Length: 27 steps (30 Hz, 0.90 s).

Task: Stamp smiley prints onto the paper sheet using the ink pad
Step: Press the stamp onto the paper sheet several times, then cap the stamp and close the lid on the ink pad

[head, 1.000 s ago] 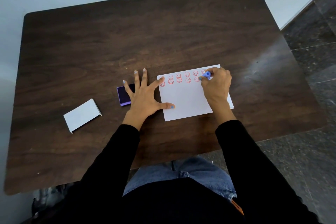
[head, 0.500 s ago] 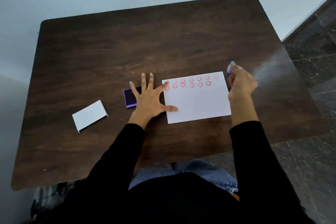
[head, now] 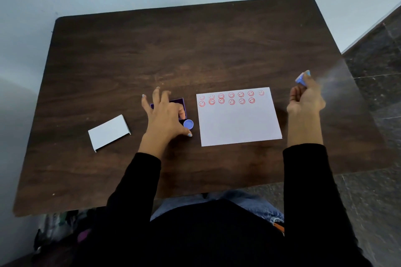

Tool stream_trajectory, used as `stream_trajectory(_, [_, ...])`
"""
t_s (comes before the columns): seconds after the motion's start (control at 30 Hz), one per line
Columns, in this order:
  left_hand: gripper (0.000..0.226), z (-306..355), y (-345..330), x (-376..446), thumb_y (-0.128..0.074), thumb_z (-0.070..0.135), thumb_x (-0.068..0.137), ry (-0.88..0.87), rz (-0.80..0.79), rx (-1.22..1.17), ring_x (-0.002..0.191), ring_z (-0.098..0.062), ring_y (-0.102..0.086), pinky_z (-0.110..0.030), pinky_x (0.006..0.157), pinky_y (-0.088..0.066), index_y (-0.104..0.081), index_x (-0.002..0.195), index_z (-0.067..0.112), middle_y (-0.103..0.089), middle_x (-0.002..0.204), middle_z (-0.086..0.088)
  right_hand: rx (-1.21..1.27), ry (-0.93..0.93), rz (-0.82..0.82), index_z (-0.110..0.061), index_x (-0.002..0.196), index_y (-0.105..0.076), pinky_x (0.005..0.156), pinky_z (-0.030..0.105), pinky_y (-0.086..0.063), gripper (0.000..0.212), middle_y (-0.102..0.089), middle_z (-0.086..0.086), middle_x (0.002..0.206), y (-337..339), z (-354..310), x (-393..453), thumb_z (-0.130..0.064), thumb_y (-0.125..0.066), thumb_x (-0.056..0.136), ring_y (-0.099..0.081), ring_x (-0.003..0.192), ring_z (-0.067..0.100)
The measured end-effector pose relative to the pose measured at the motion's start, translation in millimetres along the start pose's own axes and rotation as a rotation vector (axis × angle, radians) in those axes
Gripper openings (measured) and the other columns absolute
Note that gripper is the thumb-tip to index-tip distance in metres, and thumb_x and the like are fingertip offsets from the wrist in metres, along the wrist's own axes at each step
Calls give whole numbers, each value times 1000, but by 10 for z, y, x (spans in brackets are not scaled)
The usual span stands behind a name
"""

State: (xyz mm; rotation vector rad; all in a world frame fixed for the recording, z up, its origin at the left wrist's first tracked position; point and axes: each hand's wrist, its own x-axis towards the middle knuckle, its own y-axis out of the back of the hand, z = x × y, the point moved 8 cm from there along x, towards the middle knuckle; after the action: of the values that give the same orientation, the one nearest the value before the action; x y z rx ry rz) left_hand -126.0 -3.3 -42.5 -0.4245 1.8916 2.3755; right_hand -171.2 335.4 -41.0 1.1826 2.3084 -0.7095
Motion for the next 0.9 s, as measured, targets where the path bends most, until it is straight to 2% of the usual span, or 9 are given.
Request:
stream_trajectory(0.17, [46, 25, -81, -9, -86, 44, 52, -19, -7, -5, 145, -30, 5, -61, 110, 10, -62, 87, 25, -24, 153, -10, 3, 6, -6, -9, 73, -62, 62, 16, -54, 14, -64, 3, 75, 2, -19, 0, -13, -76, 74, -60, 62, 8])
stream_trajectory(0.27, [66, 19, -73, 9, -84, 49, 52, -33, 13, 36, 145, -31, 2, -62, 110, 7, -58, 104, 20, -27, 150, -11, 29, 17, -12, -9, 74, -62, 61, 16, -53, 15, -63, 2, 72, 13, -64, 7, -12, -76, 73, -58, 58, 7])
stream_trajectory(0.33, [71, 17, -68, 12, -83, 52, 53, -38, 14, 63, 145, -31, 2, -63, 109, 7, -56, 111, 20, -26, 151, -11, 37, 23, -9, -8, 79, -62, 59, 16, -52, 15, -61, 2, 70, 38, -84, 20, -12, -76, 74, -57, 56, 6])
stream_trajectory(0.4, [61, 15, -56, 1, -82, 51, 55, -36, 20, 53, 145, -31, 3, -63, 109, 8, -60, 104, 23, -25, 153, -11, 34, 24, -8, -7, 83, -62, 60, 16, -52, 18, -61, 1, 70, 68, -99, 31, -13, -76, 74, -58, 58, 7])
stream_trajectory(0.5, [45, 15, -41, -2, -82, 47, 58, -38, 33, 23, 145, -31, 3, -62, 109, 10, -62, 92, 26, -26, 153, -9, 35, 24, 5, -8, 79, -62, 67, 17, -54, 15, -63, 2, 72, 115, -120, 42, -14, -75, 75, -59, 61, 8])
stream_trajectory(0.6, [41, 22, -42, -12, -82, 47, 58, -47, 35, 13, 145, -29, 3, -62, 109, 11, -62, 86, 26, -27, 153, -8, 62, 24, 18, -9, 76, -61, 65, 18, -53, 14, -61, 2, 69, 139, -120, 45, -14, -73, 77, -57, 56, 8])
stream_trajectory(0.77, [43, 26, -42, -20, -76, 59, 61, -34, 51, 76, 146, -28, 0, -62, 110, 9, -70, 85, 24, -29, 153, -6, 32, 16, 5, -9, 80, -62, 70, 19, -54, 12, -62, 1, 71, 123, -72, 35, -16, -72, 79, -58, 60, 7])
stream_trajectory(0.9, [57, -14, -28, -40, -65, 71, 63, 18, 81, 125, 145, -28, -8, -61, 111, 5, -70, 88, 21, -34, 149, -7, 21, 7, -15, -7, 85, -63, 65, 17, -53, 14, -63, 1, 72, 90, -39, 30, -17, -73, 78, -59, 61, 7])
